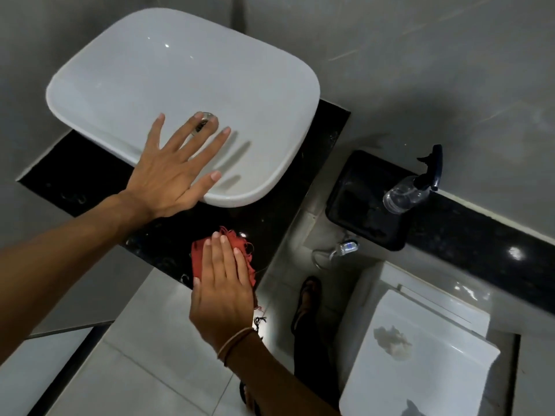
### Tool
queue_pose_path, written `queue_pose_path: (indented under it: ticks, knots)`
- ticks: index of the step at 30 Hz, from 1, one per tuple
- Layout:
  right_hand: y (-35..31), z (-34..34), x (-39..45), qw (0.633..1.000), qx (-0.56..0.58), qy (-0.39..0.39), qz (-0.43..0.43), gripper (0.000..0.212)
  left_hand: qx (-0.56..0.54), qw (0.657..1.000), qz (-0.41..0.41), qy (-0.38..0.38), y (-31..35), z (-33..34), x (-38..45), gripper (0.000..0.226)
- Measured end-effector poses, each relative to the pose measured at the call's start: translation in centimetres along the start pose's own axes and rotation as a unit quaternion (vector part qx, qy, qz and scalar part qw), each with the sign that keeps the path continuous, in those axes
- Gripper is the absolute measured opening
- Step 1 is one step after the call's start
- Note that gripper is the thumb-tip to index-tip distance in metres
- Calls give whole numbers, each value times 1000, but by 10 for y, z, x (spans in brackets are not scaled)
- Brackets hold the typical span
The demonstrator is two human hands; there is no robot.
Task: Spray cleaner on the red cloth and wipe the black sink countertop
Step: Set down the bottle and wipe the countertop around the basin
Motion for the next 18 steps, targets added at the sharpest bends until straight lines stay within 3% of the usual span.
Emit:
queue_pose_path:
  ticks: [5, 8, 12, 15, 18]
  knots:
    - [8, -7, 4, 999, -13, -19, -37, 71, -17, 1000, 0, -26, 1, -5, 0, 71]
    - [8, -8, 4, 999, -4, -20, -40, 74, -99, 994, -45, -27, 3, -19, -8, 72]
    - [4, -22, 13, 995, 62, -8, -83, 64, -233, 944, -190, 137, -5, -55, -51, 67]
    - [14, -59, 28, 966, 235, 70, -82, 46, -258, 877, -293, 280, -3, -72, -113, 60]
    - [37, -110, 65, 935, 278, 190, -114, 40, -253, 893, -300, 221, 53, -62, -158, 59]
Point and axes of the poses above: each hand's wrist, its own x-axis towards the middle knuckle, its own z-axis out of the palm, y = z × x, the point moved 2 cm from there along x, towards the middle knuckle, and after that the axes turned 7 degrees about y, right-handed, at the moved point
